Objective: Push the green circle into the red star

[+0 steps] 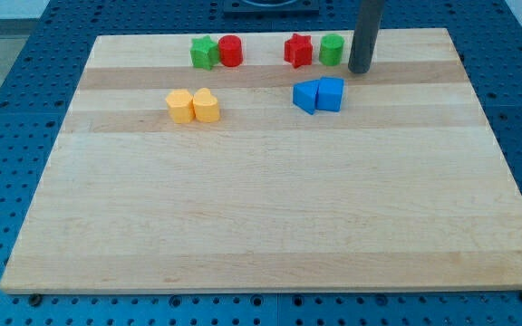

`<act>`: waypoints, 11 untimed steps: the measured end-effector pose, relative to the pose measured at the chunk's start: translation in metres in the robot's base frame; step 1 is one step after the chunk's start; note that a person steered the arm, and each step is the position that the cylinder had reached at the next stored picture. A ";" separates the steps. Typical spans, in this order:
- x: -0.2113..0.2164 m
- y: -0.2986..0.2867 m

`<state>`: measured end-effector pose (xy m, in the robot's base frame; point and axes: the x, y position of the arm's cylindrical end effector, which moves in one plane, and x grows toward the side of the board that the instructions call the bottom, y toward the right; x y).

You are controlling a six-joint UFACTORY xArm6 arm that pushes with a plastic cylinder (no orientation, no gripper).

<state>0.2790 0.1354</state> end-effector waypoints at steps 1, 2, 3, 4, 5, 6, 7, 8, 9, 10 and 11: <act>-0.009 0.000; -0.018 0.000; -0.027 0.000; -0.030 0.000; -0.030 -0.011; -0.030 -0.028; -0.030 -0.042; -0.030 -0.055; -0.030 -0.068; -0.030 -0.082; -0.030 -0.092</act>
